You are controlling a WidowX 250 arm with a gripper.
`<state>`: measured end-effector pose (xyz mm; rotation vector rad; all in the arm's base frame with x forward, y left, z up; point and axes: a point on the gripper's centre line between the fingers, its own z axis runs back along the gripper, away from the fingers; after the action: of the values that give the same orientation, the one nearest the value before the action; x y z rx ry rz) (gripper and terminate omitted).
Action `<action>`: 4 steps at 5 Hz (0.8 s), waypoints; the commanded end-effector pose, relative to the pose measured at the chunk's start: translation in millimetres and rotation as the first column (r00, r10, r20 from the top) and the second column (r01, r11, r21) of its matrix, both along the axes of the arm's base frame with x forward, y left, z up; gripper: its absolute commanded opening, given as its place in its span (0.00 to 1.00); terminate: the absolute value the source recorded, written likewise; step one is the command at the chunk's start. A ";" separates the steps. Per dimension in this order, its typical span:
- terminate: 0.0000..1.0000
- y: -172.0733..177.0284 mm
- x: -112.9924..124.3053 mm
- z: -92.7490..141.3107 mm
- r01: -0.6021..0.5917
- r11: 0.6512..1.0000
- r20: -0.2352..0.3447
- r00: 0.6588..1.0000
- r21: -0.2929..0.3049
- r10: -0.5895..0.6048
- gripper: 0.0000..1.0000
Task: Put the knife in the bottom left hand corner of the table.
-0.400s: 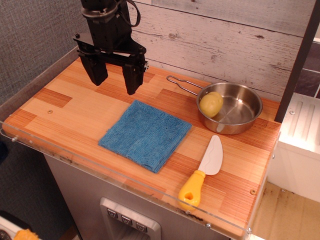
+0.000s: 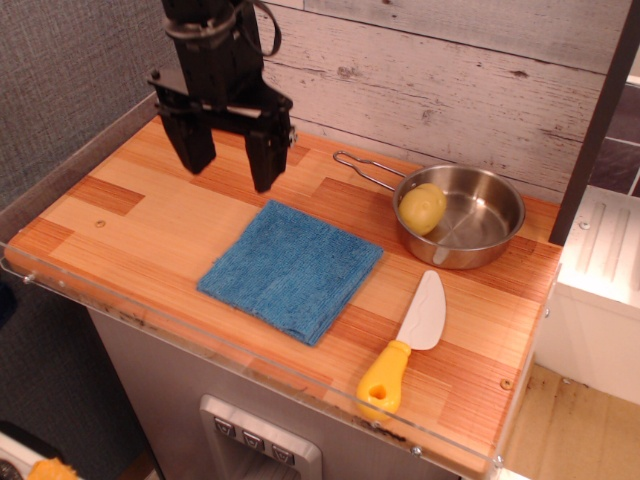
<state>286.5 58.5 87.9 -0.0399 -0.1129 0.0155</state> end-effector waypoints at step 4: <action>0.00 -132.5 -44.2 -33.8 0.414 0.909 -0.041 0.910 0.040 -0.413 1.00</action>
<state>243.3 -76.6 47.4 -0.0157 -0.0420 -0.4105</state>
